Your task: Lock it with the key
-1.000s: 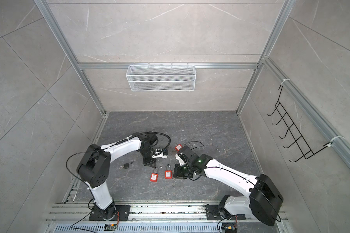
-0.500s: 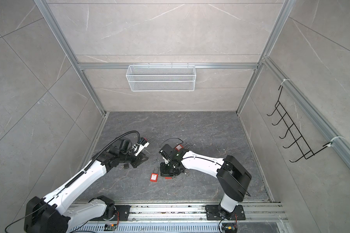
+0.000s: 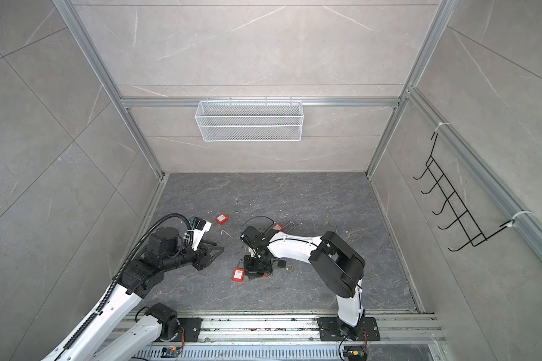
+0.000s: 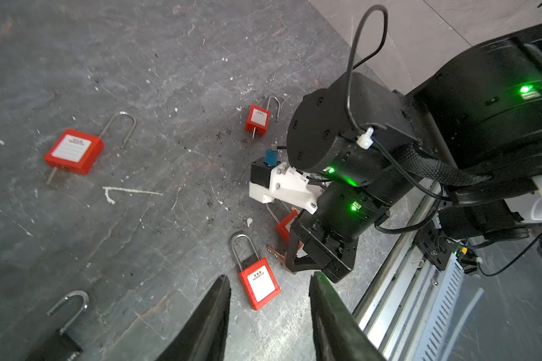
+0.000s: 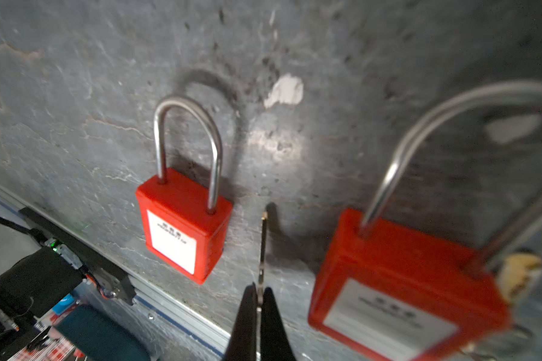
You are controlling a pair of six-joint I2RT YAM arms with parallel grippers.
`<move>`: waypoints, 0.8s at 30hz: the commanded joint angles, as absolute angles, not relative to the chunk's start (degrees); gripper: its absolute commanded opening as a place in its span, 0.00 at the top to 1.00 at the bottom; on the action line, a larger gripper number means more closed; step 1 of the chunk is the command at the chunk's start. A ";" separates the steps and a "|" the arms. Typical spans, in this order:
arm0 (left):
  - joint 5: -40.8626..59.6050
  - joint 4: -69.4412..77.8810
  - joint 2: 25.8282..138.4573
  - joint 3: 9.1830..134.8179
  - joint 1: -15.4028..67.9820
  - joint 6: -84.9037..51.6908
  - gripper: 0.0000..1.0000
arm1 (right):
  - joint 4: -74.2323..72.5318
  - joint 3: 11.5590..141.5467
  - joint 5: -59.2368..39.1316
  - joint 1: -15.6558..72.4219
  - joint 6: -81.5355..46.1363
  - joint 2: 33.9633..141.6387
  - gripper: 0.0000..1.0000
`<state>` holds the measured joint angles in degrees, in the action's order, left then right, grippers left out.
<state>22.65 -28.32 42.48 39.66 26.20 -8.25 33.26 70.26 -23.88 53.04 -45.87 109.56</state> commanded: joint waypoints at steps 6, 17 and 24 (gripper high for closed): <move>24.04 -29.18 40.89 38.28 25.86 -14.28 0.56 | 34.81 73.85 -25.31 53.86 -45.10 112.17 0.80; 23.95 -29.19 41.73 38.21 25.88 -15.56 0.56 | 41.94 77.50 -12.81 53.97 -41.88 102.31 0.64; 22.46 -27.23 44.76 39.24 26.17 -14.15 0.57 | 49.09 82.77 6.91 50.45 -42.26 98.78 0.41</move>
